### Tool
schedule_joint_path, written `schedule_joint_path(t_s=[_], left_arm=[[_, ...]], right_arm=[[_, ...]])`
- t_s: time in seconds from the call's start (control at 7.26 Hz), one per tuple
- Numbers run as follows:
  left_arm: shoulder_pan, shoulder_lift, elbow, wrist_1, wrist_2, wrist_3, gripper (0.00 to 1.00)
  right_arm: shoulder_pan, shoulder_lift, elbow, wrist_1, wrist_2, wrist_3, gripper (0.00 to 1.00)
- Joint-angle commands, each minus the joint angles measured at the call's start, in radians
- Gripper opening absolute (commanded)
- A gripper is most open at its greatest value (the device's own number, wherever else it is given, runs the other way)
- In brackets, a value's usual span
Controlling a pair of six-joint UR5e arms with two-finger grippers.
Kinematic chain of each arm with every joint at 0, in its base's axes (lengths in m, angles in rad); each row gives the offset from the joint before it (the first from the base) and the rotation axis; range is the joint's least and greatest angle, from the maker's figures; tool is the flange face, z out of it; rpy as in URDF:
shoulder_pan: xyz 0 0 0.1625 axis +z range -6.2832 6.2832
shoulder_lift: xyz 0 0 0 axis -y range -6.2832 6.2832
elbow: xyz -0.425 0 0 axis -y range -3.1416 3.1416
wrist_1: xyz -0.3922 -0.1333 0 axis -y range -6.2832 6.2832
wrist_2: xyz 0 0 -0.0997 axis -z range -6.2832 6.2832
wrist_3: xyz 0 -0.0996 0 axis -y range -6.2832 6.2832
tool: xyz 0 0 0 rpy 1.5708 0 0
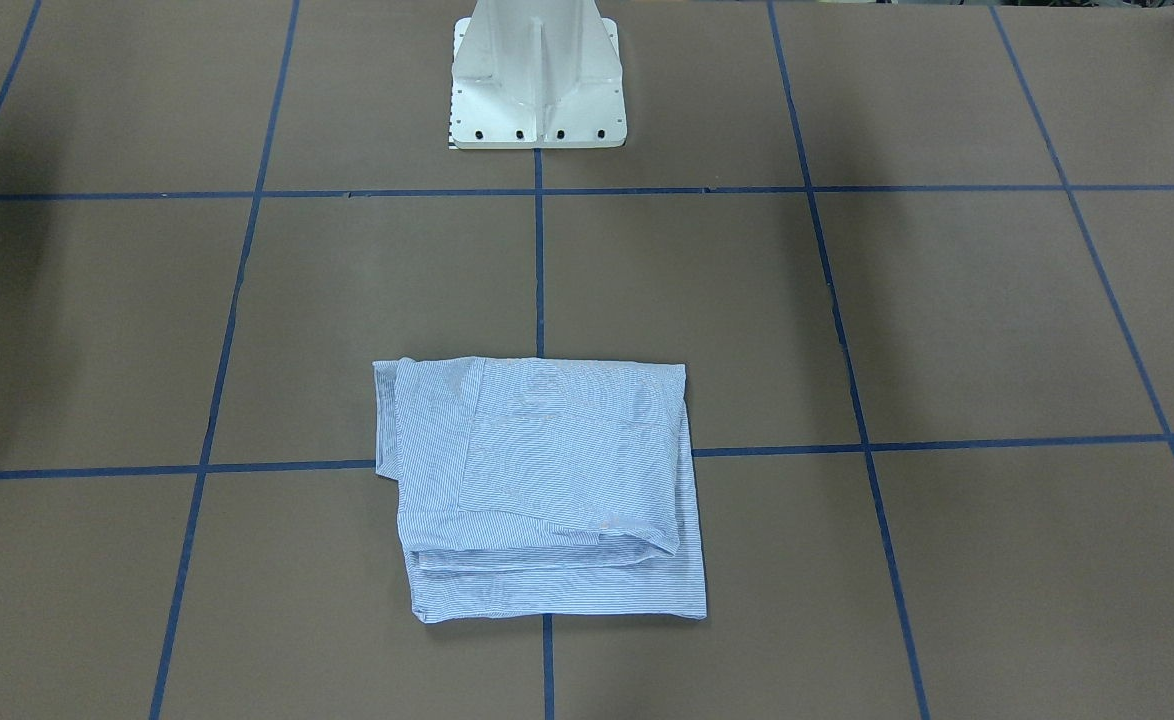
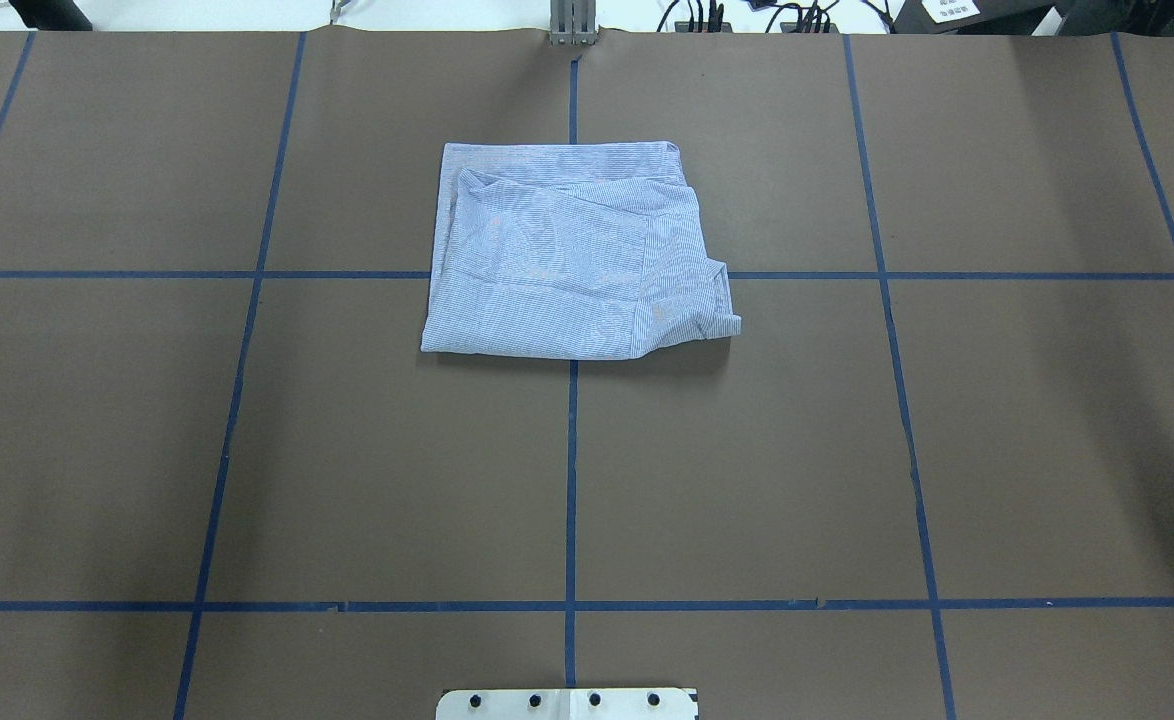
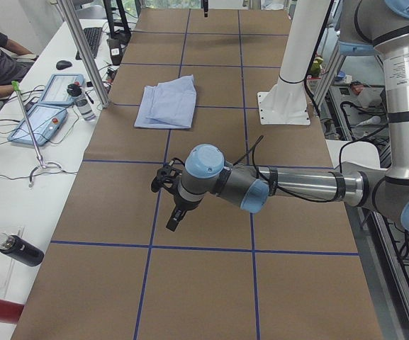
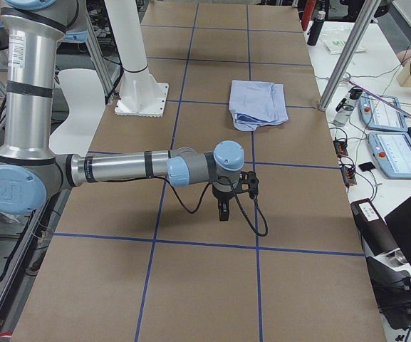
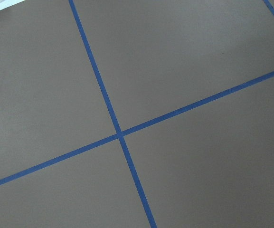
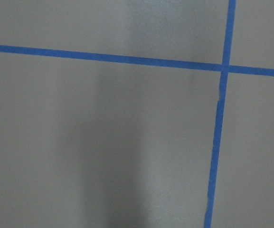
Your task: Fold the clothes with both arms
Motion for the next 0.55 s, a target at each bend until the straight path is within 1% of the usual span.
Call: schedule_joint_path(t_s=[0.0,0.41], left_arm=[[0.0,-0.002,-0.012,0.001,-0.001,0.001,1.0],[0.0,-0.002,-0.017,0.002,-0.003,0.001,1.0]], right_arm=[[0.0,0.001,0.013,0.0,0.022,0.001,1.0],[0.0,0.0,0.019,0.0,0.022,0.001,1.0]])
